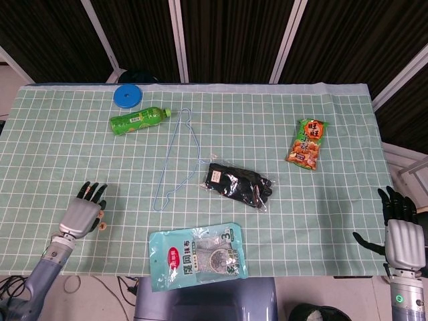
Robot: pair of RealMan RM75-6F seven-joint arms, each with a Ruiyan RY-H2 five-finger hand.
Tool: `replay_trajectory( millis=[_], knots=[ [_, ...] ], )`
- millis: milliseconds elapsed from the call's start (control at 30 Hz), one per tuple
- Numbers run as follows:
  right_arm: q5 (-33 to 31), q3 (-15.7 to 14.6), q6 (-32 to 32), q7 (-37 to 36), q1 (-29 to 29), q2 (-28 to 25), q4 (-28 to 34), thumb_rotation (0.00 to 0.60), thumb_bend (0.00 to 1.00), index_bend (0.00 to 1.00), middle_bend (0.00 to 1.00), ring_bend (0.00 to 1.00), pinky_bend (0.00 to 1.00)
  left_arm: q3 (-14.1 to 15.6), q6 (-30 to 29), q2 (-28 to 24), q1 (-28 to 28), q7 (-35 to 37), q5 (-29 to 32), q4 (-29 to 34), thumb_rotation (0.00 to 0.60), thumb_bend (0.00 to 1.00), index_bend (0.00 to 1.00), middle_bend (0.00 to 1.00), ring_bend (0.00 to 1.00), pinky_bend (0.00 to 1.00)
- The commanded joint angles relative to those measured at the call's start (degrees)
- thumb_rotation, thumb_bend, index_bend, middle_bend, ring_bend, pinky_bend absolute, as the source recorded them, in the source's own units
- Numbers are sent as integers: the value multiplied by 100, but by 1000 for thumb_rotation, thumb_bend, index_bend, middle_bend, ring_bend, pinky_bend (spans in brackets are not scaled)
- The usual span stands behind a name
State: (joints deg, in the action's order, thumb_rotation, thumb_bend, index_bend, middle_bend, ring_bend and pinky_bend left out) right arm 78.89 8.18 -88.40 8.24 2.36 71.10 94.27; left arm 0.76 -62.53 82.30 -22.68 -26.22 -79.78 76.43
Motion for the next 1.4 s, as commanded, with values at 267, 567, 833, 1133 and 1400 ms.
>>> replay_trajectory(
  millis=[267, 567, 833, 1133, 1400],
  knots=[
    [-7, 7, -9, 1, -3, 0, 3, 600, 205, 47, 50, 33, 0, 12, -18, 10, -4, -57, 12, -12, 600, 331, 468, 70, 0, 63],
    [-36, 24, -19, 3, -8, 11, 8, 600, 205, 48, 50, 33, 0, 26, -7, 36, 0, -90, 43, -60, 600, 350, 502, 88, 0, 65],
    [-20, 27, -33, 0, -7, 16, 1, 600, 205, 48, 50, 33, 0, -20, -151, -59, 0, -21, -25, 87, 600, 351, 504, 88, 0, 65],
    [-17, 21, -26, 18, -4, 18, 4, 600, 205, 48, 51, 33, 0, 36, -439, -408, 76, 17, -253, 601, 600, 351, 504, 89, 0, 65],
    [-16, 21, -33, 30, -7, 17, 8, 600, 205, 48, 50, 33, 0, 325, -601, -688, 255, 127, -539, 920, 600, 351, 505, 92, 0, 65]
  ],
)
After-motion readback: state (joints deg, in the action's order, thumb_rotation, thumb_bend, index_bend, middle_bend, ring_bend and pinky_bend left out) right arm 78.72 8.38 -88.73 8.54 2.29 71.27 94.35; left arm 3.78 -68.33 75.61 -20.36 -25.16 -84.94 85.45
